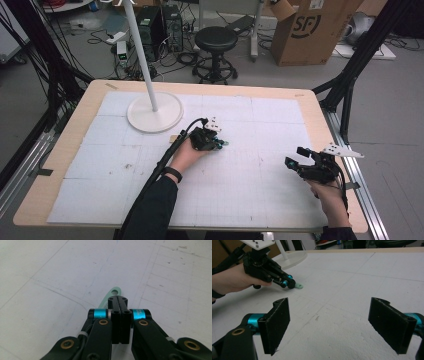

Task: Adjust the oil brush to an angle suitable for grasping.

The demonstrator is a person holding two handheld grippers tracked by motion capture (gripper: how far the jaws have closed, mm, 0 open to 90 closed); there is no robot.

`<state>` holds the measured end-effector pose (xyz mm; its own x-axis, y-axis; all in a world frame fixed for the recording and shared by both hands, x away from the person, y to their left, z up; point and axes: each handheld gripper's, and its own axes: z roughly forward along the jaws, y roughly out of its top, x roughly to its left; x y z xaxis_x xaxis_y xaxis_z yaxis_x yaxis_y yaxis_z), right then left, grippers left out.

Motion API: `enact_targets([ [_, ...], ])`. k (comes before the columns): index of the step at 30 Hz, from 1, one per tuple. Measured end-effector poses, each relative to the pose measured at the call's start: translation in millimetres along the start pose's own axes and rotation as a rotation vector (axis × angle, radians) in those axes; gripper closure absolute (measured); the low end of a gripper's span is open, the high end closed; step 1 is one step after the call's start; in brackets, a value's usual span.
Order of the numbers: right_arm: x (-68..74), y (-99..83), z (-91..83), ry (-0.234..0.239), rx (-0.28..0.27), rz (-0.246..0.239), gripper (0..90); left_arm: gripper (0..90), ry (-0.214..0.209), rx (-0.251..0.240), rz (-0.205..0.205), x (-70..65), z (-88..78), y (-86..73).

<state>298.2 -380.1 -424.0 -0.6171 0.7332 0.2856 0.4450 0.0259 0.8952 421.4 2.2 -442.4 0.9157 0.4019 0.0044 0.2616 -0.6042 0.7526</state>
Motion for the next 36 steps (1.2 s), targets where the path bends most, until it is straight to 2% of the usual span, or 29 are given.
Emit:
enact_targets([
  [4,0.2,-0.2,-0.6,0.000,0.001,-0.001,17.1,90.0,0.005,-0.001,0.006,-0.4,-2.0,0.2],
  [7,-0.4,-0.2,-1.3,-0.001,-0.002,0.001,17.1,89.6,-0.006,-0.038,-0.020,0.7,-11.6,2.4],
  [9,-0.3,-0.2,-1.4,-0.001,-0.003,0.002,17.1,80.3,0.002,-0.071,-0.028,0.4,-22.3,4.4],
  [10,-0.3,-0.2,-1.4,-0.001,-0.003,0.002,17.1,80.3,-0.003,-0.086,-0.032,-0.1,-28.5,4.9],
  [11,-0.7,-0.3,-1.1,-0.004,-0.001,0.002,17.1,68.1,-0.010,-0.099,-0.029,-0.3,-35.2,4.6],
  [14,-0.8,-0.3,-0.3,-0.004,0.004,0.004,17.1,56.7,0.001,-0.150,-0.068,1.7,-53.6,0.7],
  [15,-0.8,-0.3,-0.3,-0.004,0.004,0.004,17.1,56.7,0.003,-0.165,-0.090,3.8,-62.2,-2.8],
  [17,-1.9,0.2,0.2,-0.008,-0.004,0.004,17.3,49.4,0.013,-0.188,-0.135,6.8,-75.3,-10.5],
  [18,-2.8,0.8,-0.4,-0.011,-0.013,0.018,17.3,42.6,0.023,-0.194,-0.150,8.5,-82.3,-14.9],
  [19,-2.8,0.8,-0.4,-0.011,-0.013,0.018,17.3,42.6,0.035,-0.202,-0.159,10.0,-89.4,-19.5],
  [20,-3.2,0.8,-0.7,-0.010,-0.016,0.016,17.3,38.5,0.046,-0.210,-0.170,11.2,-96.2,-24.4],
  [22,-3.3,0.4,-1.8,-0.012,-0.012,0.022,17.3,34.2,0.047,-0.233,-0.184,14.5,-109.1,-34.2],
  [23,-3.7,0.1,-3.0,-0.014,-0.009,0.028,17.3,28.5,0.042,-0.251,-0.191,16.0,-115.0,-39.1],
  [24,-3.7,0.1,-3.0,-0.014,-0.009,0.028,17.3,28.5,0.042,-0.266,-0.199,17.2,-120.9,-43.5],
  [26,-4.2,0.1,-3.6,-0.019,-0.014,0.025,17.3,24.9,0.046,-0.303,-0.195,18.5,-132.9,-52.3],
  [30,-3.5,-0.3,-4.9,-0.018,-0.010,0.026,17.3,21.4,0.054,-0.336,-0.212,21.7,-152.0,-67.3],
  [32,-4.2,-0.7,-4.9,-0.020,-0.009,0.025,17.3,21.1,0.066,-0.332,-0.210,22.1,-160.0,-73.2],
  [36,-5.1,-1.7,-5.4,-0.025,-0.004,0.032,17.3,20.6,0.109,-0.373,-0.196,20.1,-174.8,-84.7],
])
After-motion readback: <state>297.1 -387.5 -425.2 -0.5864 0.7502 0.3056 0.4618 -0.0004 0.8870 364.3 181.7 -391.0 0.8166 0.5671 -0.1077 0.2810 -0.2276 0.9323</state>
